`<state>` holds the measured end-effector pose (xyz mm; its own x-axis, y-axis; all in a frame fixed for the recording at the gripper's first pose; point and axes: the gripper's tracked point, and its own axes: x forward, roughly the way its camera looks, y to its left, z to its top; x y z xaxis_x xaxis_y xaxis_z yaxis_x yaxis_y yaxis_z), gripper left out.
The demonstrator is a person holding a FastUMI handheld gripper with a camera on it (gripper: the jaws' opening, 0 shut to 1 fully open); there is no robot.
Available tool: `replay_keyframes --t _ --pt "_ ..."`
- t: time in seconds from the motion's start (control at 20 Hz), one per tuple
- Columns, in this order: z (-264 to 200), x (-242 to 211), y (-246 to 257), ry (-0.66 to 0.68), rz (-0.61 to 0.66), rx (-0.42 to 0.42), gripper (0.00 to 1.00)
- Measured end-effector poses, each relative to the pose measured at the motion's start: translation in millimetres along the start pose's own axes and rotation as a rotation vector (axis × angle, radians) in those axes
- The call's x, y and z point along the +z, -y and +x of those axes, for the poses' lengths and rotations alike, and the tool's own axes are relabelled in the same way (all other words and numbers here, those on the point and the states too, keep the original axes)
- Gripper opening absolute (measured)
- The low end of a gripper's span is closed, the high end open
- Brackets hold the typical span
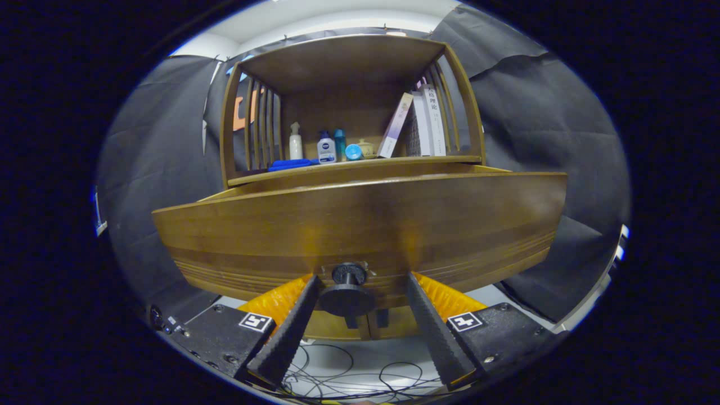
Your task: Pull open the drawer, take out the items inside it, and place them on the countertop above the cabinet.
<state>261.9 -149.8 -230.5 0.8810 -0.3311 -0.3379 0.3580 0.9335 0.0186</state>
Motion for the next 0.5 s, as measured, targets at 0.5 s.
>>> replay_keyframes --t 0.5 --pt "22.7 9.2 2.5 -0.033 -0.024 0.015 0.97"
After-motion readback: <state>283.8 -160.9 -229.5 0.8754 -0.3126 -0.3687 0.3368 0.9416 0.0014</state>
